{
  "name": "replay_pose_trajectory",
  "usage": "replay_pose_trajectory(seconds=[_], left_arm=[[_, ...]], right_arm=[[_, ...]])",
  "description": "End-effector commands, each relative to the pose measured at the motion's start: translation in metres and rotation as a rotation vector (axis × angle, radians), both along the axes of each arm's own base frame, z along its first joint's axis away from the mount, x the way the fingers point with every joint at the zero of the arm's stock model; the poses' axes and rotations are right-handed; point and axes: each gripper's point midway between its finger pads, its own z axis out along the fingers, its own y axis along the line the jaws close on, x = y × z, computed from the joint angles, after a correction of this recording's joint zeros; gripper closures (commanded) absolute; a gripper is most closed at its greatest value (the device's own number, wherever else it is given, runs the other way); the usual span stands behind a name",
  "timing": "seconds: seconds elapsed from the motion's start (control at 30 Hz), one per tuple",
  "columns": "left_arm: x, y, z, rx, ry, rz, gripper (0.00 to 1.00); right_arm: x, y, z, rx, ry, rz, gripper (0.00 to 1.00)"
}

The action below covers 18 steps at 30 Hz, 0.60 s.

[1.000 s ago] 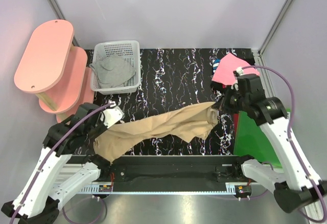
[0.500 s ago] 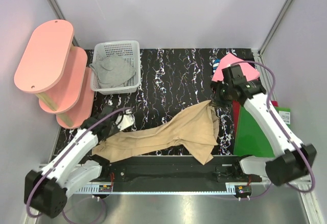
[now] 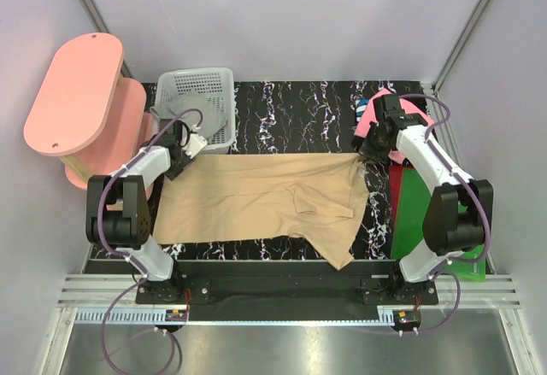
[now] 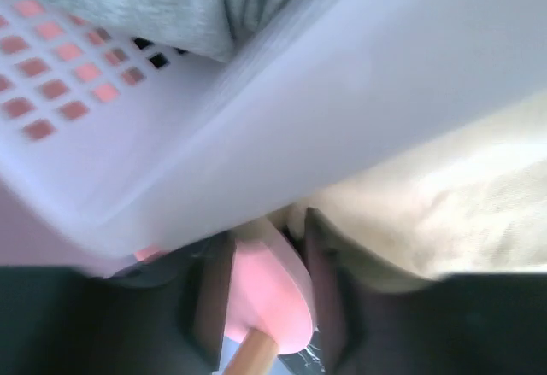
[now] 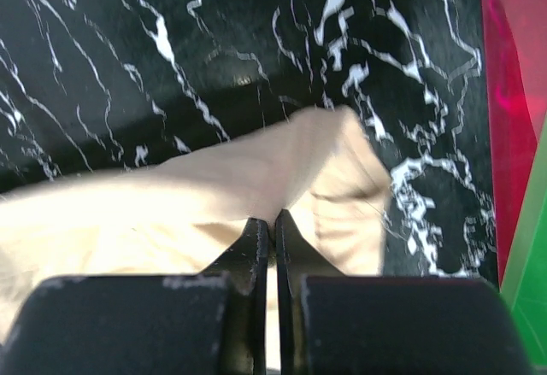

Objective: Fold and stack the t-shirts
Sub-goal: Flatten out the tshirt

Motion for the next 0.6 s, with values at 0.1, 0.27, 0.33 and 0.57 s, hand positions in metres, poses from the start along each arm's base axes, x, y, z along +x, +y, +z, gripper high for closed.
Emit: replay_pose_trajectory(seconds=[0.1, 0.27, 0.33, 0.57], left_arm=[[-0.010, -0.009, 0.015, -0.071, -0.035, 0.022, 0.01], [-0.033, -0.026, 0.043, -0.168, -0.035, -0.003, 0.01], [-0.051, -0.042, 0.039, -0.235, 0.010, -0.051, 0.01], [-0.078, -0.050, -0.007, -0.239, 0.169, -0.042, 0.09]], right_arm=[[0.041, -0.011, -0.004, -0.057, -0.056, 0.000, 1.00], [0.046, -0.006, -0.022, -0.033, -0.013, 0.014, 1.00], [0.046, -0.005, -0.025, -0.033, -0.008, 0.015, 1.00], [0.046, -0.001, -0.022, -0.014, -0.022, 0.025, 0.88]])
